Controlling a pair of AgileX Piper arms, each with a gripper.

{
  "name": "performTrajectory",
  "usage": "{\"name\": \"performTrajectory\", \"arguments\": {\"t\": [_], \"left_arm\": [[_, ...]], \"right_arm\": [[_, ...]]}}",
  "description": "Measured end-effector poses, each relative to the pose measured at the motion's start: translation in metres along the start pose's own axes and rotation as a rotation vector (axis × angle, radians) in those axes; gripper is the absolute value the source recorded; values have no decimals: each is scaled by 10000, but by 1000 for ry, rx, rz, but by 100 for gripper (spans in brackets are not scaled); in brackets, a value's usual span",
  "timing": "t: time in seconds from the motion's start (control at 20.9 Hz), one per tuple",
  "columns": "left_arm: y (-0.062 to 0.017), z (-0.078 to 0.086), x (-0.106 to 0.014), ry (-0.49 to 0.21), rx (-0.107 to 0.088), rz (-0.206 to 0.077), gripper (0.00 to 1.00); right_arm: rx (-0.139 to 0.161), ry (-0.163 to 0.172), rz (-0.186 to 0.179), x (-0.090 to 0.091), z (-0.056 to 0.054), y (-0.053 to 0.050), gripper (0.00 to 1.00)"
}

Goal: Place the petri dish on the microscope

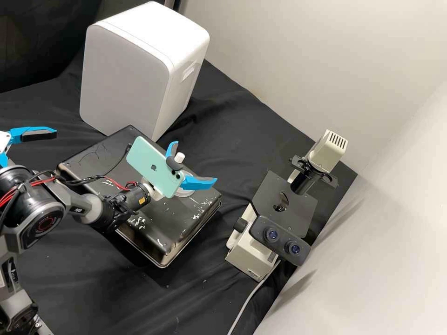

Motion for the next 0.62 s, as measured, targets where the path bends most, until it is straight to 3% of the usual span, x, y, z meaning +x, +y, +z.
{"name": "performTrajectory", "arguments": {"t": [0.19, 0.29, 0.62], "left_arm": [[0, 0, 0, 0, 0, 0, 100], [0, 0, 0, 0, 0, 0, 100], [-9, -2, 3, 1, -1, -5, 100]], "right_arm": [[29, -29, -43, -216, 125, -159, 100], [27, -46, -66, -338, 188, -233, 100], [29, -48, -73, -607, 276, -344, 100]]}}
